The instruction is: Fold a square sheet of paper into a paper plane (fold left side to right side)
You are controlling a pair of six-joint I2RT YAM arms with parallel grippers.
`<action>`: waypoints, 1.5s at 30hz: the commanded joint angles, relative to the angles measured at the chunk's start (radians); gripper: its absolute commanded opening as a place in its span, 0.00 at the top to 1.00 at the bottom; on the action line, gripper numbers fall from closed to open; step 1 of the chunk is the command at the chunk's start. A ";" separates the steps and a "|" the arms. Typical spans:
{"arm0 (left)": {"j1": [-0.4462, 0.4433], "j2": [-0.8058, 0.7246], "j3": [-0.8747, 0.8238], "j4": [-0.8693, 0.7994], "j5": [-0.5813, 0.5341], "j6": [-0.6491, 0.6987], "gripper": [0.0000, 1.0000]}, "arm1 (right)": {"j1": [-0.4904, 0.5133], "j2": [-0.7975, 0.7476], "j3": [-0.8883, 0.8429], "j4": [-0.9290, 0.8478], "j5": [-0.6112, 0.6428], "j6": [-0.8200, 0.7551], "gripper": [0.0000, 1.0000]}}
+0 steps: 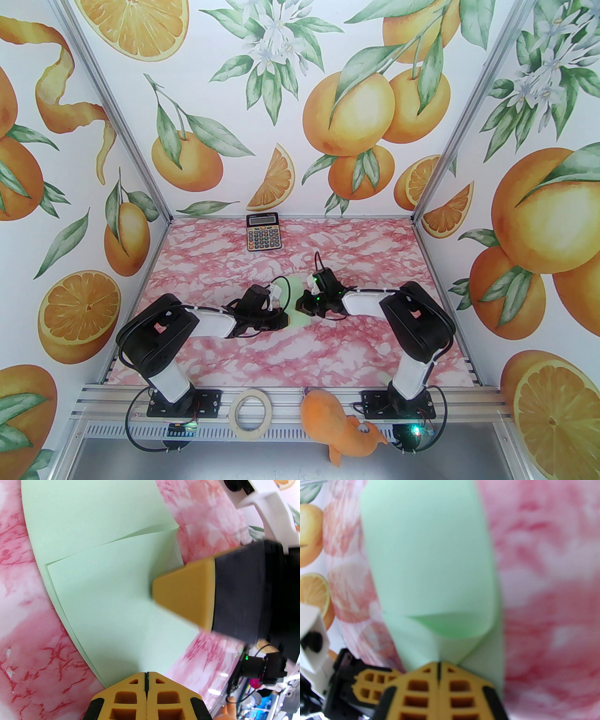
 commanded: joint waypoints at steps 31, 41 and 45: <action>-0.010 0.036 -0.023 -0.156 -0.011 0.022 1.00 | -0.061 -0.091 0.030 -0.064 0.045 -0.066 1.00; -0.009 0.027 -0.031 -0.154 -0.013 0.019 1.00 | 0.022 0.024 0.061 -0.013 0.026 -0.021 1.00; -0.009 0.020 -0.035 -0.154 -0.016 0.019 1.00 | -0.006 0.063 0.063 -0.014 0.041 -0.028 1.00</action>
